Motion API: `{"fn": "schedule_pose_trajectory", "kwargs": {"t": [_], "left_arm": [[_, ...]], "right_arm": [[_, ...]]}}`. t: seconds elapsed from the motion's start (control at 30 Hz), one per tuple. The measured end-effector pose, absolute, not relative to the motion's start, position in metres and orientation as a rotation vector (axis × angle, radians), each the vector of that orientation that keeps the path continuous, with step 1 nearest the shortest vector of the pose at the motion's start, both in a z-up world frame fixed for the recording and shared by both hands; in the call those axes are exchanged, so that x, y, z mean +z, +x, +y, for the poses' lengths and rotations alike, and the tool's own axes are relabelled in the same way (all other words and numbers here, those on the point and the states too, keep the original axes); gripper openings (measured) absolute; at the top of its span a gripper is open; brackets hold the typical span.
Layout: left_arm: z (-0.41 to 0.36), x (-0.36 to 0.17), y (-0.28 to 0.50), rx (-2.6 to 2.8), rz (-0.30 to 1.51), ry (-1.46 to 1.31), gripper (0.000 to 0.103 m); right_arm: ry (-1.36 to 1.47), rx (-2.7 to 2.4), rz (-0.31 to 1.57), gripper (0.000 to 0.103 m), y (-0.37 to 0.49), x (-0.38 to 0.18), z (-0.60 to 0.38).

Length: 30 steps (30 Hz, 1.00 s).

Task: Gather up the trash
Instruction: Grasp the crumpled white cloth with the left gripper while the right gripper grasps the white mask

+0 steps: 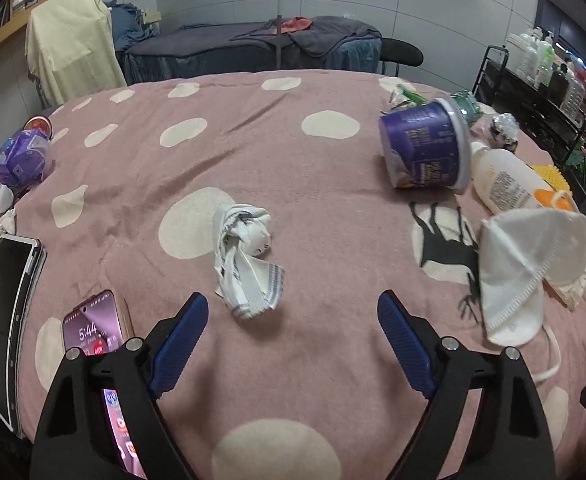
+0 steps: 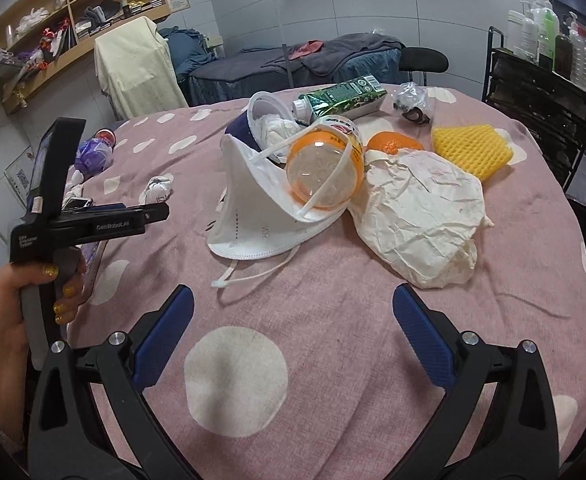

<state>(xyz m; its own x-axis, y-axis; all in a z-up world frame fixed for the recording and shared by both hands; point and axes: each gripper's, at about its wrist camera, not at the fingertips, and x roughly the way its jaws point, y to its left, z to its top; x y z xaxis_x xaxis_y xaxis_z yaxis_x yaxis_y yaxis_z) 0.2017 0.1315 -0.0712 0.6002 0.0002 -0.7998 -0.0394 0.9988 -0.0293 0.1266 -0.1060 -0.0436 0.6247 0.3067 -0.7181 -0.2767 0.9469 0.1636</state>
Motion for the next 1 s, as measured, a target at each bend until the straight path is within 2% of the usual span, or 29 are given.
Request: {"fn": "schedule_pose_trajectory", "kwargs": {"t": [0.13,0.23,0.4,0.5,0.57,0.67,0.8,0.9,1.0], "left_arm": [[0.153,-0.077,0.227,0.050,0.975,-0.076,0.077],[0.168,-0.081,0.241,0.058,1.017,-0.123,0.068],[0.176,-0.086,0.253,0.045,1.054,-0.156,0.059],[0.174,-0.086,0.259,0.042,1.053,-0.149,0.050],[0.172,-0.086,0.261,0.055,1.048,-0.137,0.036],[0.173,-0.088,0.262,0.061,1.038,-0.174,0.034],[0.170,-0.087,0.258,0.062,1.025,-0.186,0.032],[0.167,-0.086,0.254,0.038,1.018,-0.238,0.032],[0.157,-0.084,0.250,0.017,1.005,-0.247,0.032]], "right_arm": [[0.039,0.365,0.836,0.098,0.141,-0.041,-0.097],[0.031,0.375,0.829,0.098,0.149,-0.038,-0.089],[0.029,0.395,0.820,0.098,0.155,-0.037,-0.079],[0.011,0.400,0.817,0.098,0.155,-0.038,-0.074],[0.008,0.408,0.818,0.098,0.157,-0.038,-0.071],[-0.001,0.420,0.819,0.097,0.161,-0.038,-0.067],[-0.015,0.433,0.843,0.085,0.174,-0.040,-0.059],[-0.037,0.419,0.846,0.081,0.185,-0.041,-0.054],[-0.072,0.397,0.844,0.070,0.194,-0.042,-0.046]]}}
